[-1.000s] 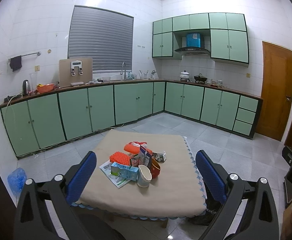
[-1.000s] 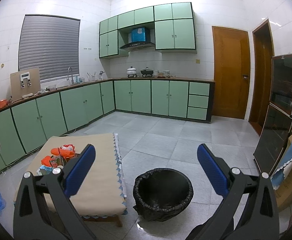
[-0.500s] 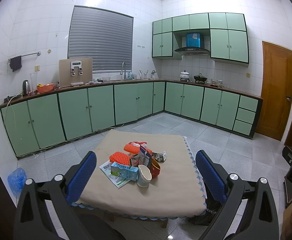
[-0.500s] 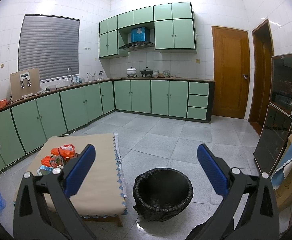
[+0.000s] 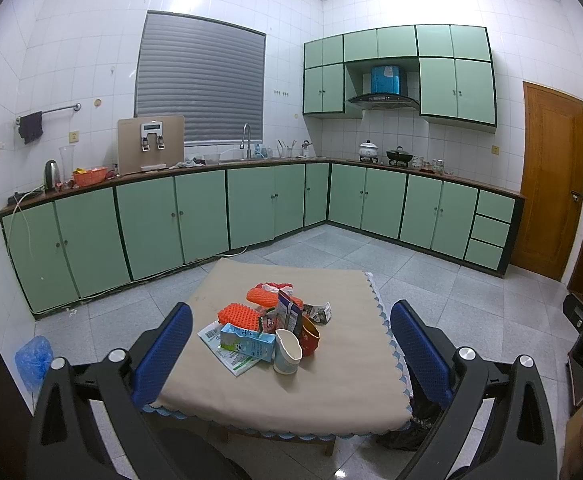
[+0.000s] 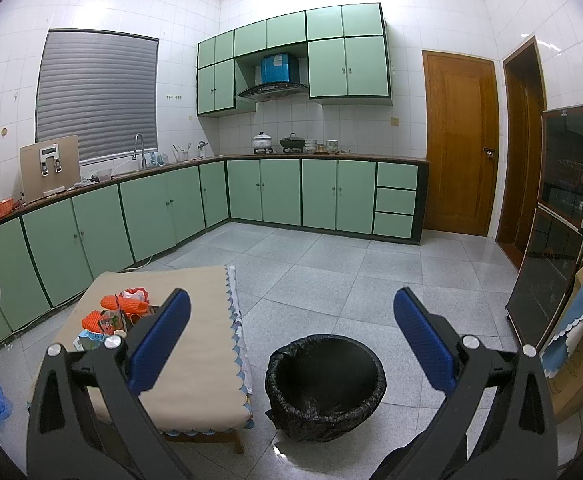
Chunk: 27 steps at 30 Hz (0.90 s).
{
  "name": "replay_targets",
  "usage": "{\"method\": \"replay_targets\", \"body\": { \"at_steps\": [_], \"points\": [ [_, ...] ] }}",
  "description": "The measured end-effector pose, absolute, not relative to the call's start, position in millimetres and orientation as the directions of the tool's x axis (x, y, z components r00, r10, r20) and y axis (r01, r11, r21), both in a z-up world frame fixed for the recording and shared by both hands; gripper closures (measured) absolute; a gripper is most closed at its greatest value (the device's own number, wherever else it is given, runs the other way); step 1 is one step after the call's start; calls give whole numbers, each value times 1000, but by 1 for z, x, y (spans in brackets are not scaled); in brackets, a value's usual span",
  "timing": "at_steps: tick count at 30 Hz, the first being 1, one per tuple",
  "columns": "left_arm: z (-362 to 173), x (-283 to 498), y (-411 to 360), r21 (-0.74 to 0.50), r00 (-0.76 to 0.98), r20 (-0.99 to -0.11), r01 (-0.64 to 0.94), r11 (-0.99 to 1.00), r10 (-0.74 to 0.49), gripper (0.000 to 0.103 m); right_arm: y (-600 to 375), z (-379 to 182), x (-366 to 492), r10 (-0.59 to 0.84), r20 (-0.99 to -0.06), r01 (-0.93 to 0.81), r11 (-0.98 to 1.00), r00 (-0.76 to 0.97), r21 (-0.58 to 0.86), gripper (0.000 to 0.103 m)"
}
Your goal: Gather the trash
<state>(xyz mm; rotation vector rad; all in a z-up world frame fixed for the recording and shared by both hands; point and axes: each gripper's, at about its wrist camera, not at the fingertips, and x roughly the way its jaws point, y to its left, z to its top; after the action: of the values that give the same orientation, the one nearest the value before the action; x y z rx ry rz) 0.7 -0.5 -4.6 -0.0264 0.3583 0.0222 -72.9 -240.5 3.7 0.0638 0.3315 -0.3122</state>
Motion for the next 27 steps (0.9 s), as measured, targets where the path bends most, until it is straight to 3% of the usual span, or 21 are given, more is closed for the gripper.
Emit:
{"method": "replay_targets", "body": {
  "at_steps": [27],
  "points": [
    [-8, 2, -1, -20, 934, -357, -17, 1000, 9, 6, -241, 2, -68, -285, -343, 309, 951, 895, 15, 5]
  ]
}}
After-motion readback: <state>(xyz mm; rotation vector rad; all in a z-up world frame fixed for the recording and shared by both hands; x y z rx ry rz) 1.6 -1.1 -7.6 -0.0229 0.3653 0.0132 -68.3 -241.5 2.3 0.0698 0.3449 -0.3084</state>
